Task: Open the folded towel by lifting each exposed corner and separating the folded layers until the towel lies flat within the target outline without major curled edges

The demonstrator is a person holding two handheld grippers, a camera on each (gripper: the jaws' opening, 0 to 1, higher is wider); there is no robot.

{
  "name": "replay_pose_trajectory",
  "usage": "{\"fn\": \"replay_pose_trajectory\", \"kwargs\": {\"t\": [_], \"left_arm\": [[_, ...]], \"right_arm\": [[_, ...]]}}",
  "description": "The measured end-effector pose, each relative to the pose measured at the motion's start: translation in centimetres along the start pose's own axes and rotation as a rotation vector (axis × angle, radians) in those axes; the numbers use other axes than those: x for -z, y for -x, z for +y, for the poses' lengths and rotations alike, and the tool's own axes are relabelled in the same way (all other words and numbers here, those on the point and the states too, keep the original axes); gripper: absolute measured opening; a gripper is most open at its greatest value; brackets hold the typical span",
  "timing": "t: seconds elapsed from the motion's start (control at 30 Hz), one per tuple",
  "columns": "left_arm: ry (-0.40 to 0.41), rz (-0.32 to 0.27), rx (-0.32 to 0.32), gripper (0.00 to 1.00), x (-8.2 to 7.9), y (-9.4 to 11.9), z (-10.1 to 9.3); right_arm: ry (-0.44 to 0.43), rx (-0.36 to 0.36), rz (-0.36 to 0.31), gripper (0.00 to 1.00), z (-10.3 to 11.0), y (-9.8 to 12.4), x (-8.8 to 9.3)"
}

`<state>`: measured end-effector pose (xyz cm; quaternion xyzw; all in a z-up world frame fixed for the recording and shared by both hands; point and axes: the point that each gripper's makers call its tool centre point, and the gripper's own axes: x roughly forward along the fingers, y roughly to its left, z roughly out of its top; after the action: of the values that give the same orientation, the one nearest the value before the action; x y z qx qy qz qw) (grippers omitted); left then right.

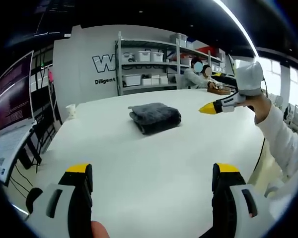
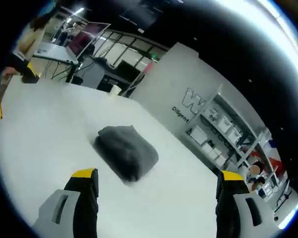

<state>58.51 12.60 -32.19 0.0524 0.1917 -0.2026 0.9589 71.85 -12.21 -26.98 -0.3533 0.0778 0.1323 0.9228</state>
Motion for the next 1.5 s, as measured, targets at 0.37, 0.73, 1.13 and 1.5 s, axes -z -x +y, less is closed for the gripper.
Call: {"fn": "replay_pose_trajectory", "kwargs": {"t": [0.37, 0.73, 1.13, 1.5], "left_arm": [[-0.005, -0.003, 0.006, 1.00, -0.1, -0.2, -0.3], [0.015, -0.004, 0.003, 1.00, 0.3, -0.1, 0.5], [0.034, -0.004, 0.014, 1.00, 0.6, -0.1, 0.9], [0.048, -0.003, 0.007, 1.00, 0.9, -0.2, 1.6]], "right_arm": [[0.090, -0.023, -0.007, 0.99, 1.6, -3.3, -2.0], [0.184, -0.073, -0.005, 0.99, 4.6, -6.0, -3.1], [0.260, -0.101, -0.011, 0.99, 7.4, -9.0, -4.7], [0.272, -0.120, -0.022, 0.99, 8.8, -11.5, -5.2]]}}
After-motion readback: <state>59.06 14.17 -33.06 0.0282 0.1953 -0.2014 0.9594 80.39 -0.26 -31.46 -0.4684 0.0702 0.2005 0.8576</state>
